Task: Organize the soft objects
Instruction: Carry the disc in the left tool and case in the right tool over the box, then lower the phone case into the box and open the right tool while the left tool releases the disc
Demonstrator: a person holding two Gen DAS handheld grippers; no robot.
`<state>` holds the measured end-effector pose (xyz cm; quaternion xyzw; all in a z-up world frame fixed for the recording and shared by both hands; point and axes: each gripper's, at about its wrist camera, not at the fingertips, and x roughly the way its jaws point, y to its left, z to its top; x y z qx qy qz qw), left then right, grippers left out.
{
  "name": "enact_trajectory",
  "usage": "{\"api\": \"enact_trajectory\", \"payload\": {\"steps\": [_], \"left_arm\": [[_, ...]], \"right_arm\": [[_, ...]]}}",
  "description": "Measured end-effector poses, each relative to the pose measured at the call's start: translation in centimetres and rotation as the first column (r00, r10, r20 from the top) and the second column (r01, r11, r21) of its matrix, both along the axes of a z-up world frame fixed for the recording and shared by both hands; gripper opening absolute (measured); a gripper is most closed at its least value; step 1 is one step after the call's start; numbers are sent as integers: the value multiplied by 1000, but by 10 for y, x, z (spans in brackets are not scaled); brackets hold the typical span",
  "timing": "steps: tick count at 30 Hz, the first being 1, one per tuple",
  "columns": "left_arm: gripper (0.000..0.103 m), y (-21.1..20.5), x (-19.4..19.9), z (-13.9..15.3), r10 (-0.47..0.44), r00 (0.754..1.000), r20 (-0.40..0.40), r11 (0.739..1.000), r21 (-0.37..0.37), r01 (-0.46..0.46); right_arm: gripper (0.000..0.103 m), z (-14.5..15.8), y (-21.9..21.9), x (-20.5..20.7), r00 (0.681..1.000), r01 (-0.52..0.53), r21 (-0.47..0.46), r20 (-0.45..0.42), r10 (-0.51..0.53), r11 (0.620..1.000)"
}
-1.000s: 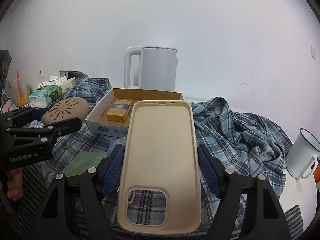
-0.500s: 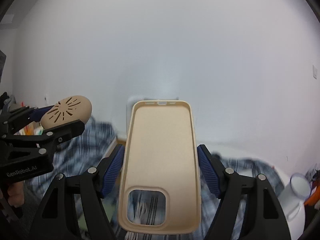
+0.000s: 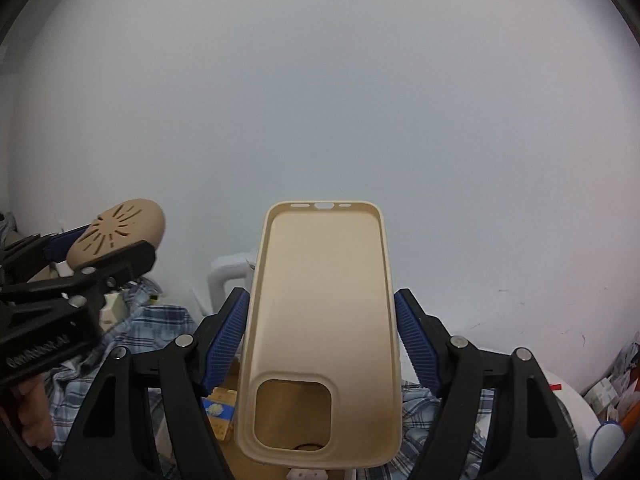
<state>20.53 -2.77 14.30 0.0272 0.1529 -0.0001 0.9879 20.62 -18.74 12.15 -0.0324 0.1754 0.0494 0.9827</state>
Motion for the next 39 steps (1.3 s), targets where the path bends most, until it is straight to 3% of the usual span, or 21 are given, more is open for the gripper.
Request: {"api": "enact_trajectory", "payload": {"steps": [10,16,21,25,31,32,33,34,39], "left_arm": [[71,17,49,-52,-30,986,-165,999,-21,27],[72,16,78,-95,-63,945,-321,998,-35,55],[72,18,95,-128,-74,915,-396,997,-39,63],[72,21,103,-140,-101,903,-417,995,-68,79],[73,24,104,-143,-83,905,-417,996,-66,61],[73,22,103,-140,-83,906,-415,996,-66,61],[74,23,103,-139,-82,907,-413,996,-65,60],[74,22,103,-138,-80,908,-412,996,-62,60],[77,22,103,-138,-78,911,-406,996,-59,59]], "right_arm": [[72,-67,9,43,984,-25,-4,-177,24,1000],[72,-121,20,63,936,-62,-13,-349,54,998],[72,-157,28,76,895,-72,15,-440,71,997],[72,-173,33,90,881,-79,24,-466,81,997],[73,-170,36,81,890,-93,22,-446,92,995],[76,-169,37,79,895,-94,10,-437,89,995],[89,-168,37,76,901,-90,-3,-427,80,996],[96,-167,36,72,909,-85,-14,-410,72,996],[96,-170,33,72,905,-74,-3,-420,66,997]]}}
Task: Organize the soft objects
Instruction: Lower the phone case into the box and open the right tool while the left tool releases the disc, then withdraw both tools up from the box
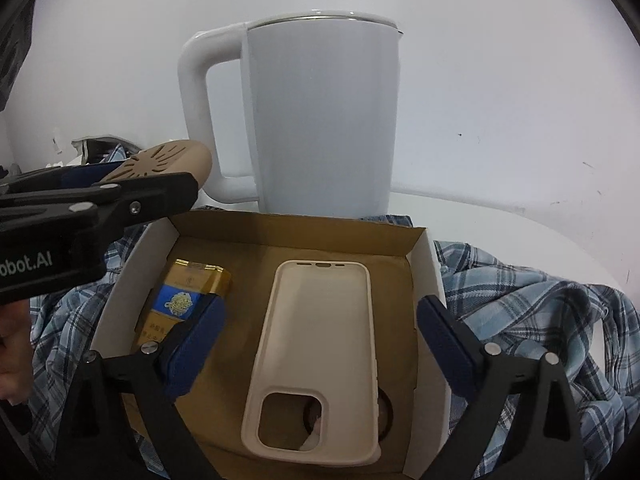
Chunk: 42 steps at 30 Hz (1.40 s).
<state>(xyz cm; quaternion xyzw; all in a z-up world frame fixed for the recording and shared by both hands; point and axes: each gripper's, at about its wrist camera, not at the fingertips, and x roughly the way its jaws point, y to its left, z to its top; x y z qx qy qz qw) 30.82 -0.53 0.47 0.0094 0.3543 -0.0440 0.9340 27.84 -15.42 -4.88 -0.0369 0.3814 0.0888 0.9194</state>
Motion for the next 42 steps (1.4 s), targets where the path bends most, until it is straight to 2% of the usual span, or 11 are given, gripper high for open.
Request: {"api": "enact_trajectory", "payload": {"steps": [1,2,3,6,18,22,27,31,34,42], "left_arm": [[81,0,0,0,-1,1000,1,1000,1,1],[89,0,0,-1,3,1000,2,1000,6,-3],[91,-1,0,-1,8,1000,2,1000,13,-8],[92,-2,-1,1,30,999,34,999,22,-31],[92,1,-4,6,32,998,46,999,13,-33],[92,-1,-9,10,26,998,58,999,21,-28],[92,-3,-28,36,24,993,120,999,21,-27],[92,-2,-53,70,46,978,202,999,19,-50],[92,2,-79,96,68,962,263,998,-4,-69],[92,-4,-151,135,63,928,367,996,39,-83]], "right_arm": [[96,0,-1,0,1000,4,-6,-1,-4,1000],[96,1,-1,0,1000,4,-14,-1,-4,1000],[96,3,-6,0,1000,5,-19,-1,-5,1000],[96,6,-9,1,1000,9,-20,0,-9,1000],[96,11,-13,1,1000,13,-15,6,-13,1000],[96,19,-16,-3,998,38,-1,43,-38,999],[96,40,-17,-10,996,41,-6,83,-40,999],[96,68,-15,-25,988,50,-33,150,-45,998],[96,87,-14,-42,980,49,-52,193,-39,997],[96,145,-10,-108,947,24,-20,319,-16,1000]]}}
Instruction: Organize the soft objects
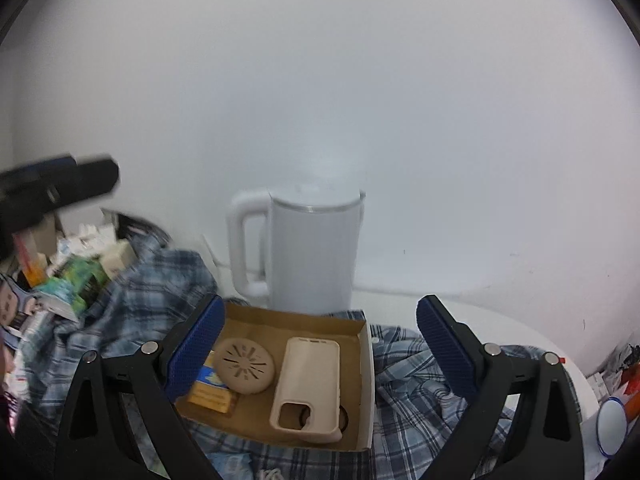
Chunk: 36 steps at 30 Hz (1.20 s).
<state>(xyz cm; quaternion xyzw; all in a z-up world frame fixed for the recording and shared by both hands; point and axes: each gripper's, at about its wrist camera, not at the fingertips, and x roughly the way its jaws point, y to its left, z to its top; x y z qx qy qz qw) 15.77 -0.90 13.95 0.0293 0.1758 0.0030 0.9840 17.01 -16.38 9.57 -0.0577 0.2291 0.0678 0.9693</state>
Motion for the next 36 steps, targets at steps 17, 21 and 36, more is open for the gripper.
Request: {"api": "enact_trajectory", "payload": {"steps": [17,21,36], "left_arm": [[92,7,-126,-20,-4,996,93,998,-60,9],[92,5,-136,-40,1,996,84,999,-49,3],[92,4,-138,-121,-41,999,-27,994,-105,37]], "right_arm": [[96,10,-6,-115,992,9,20,128,-12,1000],[96,-13,-9,-128,993,12,18,119,-14,1000],[96,-81,-26,-145,999,54,66,-8,-53,996]]}}
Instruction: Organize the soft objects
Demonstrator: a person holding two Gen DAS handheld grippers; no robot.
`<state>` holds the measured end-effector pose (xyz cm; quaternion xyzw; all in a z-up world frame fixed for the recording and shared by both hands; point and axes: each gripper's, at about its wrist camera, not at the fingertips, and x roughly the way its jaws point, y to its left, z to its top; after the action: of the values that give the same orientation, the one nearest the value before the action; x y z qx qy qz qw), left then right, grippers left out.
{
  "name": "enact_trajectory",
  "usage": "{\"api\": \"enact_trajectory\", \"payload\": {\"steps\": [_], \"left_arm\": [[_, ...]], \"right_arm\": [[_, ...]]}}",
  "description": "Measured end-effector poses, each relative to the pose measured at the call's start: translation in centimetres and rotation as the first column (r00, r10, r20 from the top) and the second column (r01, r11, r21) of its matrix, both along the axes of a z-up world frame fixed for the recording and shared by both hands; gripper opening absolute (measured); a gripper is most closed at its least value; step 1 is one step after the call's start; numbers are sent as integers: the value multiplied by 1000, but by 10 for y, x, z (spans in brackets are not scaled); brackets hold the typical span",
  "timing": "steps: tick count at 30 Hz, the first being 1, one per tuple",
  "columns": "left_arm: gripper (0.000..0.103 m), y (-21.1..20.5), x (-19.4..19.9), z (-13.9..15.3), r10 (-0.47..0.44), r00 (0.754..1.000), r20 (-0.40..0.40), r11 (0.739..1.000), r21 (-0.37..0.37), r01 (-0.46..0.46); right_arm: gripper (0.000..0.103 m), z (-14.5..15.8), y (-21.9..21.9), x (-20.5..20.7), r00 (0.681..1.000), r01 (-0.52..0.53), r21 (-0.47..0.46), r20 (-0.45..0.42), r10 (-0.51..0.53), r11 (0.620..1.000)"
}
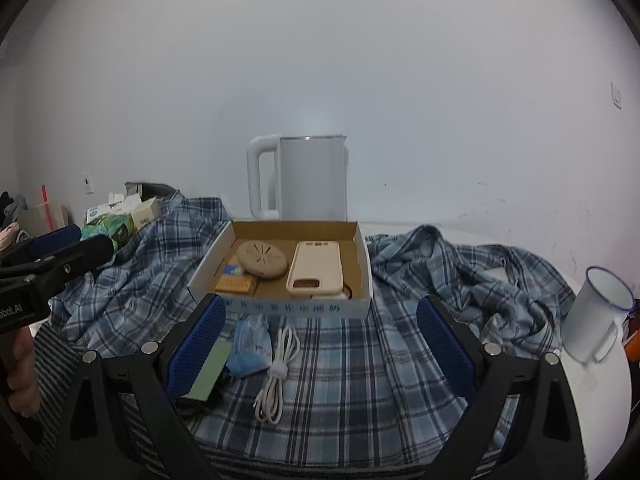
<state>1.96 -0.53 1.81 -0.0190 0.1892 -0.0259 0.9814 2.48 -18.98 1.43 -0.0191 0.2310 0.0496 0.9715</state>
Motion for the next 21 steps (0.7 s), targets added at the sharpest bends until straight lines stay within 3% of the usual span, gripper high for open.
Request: {"api": "enact_trajectory", "payload": {"steps": [5,13,16,21], "left_arm": [[92,0,3,-19,-9,1000,29,1000,-24,10],[92,-9,5,-37,-34,999,22,999,22,33],[103,-10,7,-39,-30,999,17,999,29,29],[103,-9,9,-42,-23,1000,5,999,25,23]], "right_arm": [[96,-15,3,-2,1000,-21,-4,12,21,1000],[96,-31,14,-6,996,-89,-33,23,90,995],[96,-32,12,-4,996,-85,-23,15,85,996],[96,-31,6,-4,997,-71,5,13,71,997]]}}
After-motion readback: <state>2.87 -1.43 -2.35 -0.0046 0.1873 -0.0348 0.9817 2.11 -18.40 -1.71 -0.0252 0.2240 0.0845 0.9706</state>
